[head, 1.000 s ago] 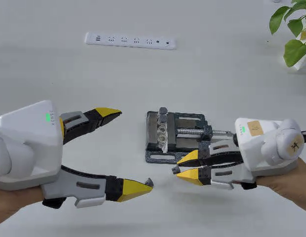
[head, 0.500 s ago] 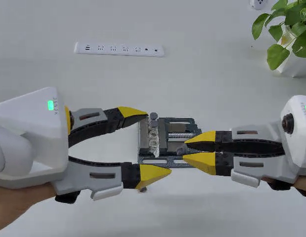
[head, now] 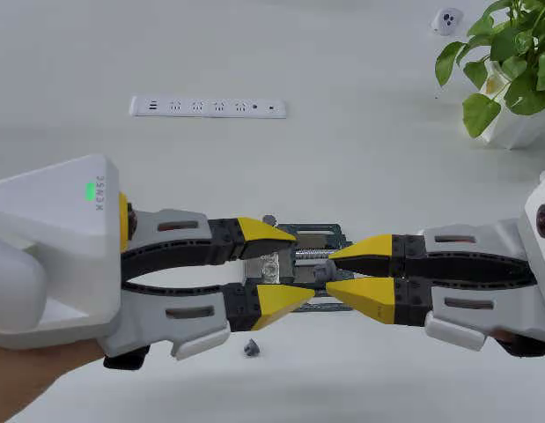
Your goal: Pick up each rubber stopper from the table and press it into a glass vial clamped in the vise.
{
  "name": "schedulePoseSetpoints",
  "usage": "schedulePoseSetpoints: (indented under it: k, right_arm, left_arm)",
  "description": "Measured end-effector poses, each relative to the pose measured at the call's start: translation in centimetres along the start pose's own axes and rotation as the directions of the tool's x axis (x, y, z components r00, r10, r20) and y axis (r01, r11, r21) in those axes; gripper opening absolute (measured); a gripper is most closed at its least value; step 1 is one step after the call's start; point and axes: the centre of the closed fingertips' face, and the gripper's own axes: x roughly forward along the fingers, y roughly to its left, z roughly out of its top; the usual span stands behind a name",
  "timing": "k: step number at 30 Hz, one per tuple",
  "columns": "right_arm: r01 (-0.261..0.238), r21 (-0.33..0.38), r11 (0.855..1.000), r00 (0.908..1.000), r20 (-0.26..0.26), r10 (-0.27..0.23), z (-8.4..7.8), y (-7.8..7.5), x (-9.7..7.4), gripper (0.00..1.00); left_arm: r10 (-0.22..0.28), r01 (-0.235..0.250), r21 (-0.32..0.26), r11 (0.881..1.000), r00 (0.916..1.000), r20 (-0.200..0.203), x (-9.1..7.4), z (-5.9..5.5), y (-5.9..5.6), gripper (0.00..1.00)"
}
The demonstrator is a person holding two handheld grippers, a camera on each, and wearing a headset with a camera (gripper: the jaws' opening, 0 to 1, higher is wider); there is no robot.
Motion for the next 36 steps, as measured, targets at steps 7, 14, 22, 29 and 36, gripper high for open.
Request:
schedulePoseSetpoints:
  k: [7,14,22,29,36]
  right_arm:
    - [0.004,0.011,1.000,0.9997,0.023,-0.004,0.7,0.2,-0.2,0.06]
    - [0.001,0.022,1.000,0.9992,0.040,-0.002,1.2,0.6,-0.3,0.06]
    - [-0.001,0.027,1.000,0.9989,0.047,0.000,1.3,0.7,-0.4,0.06]
    - [-0.011,0.008,1.000,0.9992,0.037,0.010,1.4,1.0,-0.4,0.06]
    - [-0.017,0.010,1.000,0.9991,0.039,0.017,1.6,1.2,-0.5,0.06]
  left_arm:
    - [-0.013,0.013,0.024,1.000,0.9999,0.005,0.0,0.4,-0.4,0.13]
    - [-0.019,0.018,0.042,0.999,0.9997,0.013,0.0,0.9,-0.8,0.09]
    - [-0.027,0.026,0.058,0.998,0.9996,0.012,0.0,1.2,-1.3,0.06]
    - [-0.034,0.033,0.059,0.998,0.9994,0.010,0.0,1.3,-1.7,0.05]
    - [-0.045,0.044,0.053,0.998,0.9989,0.014,0.0,1.6,-1.9,0.04]
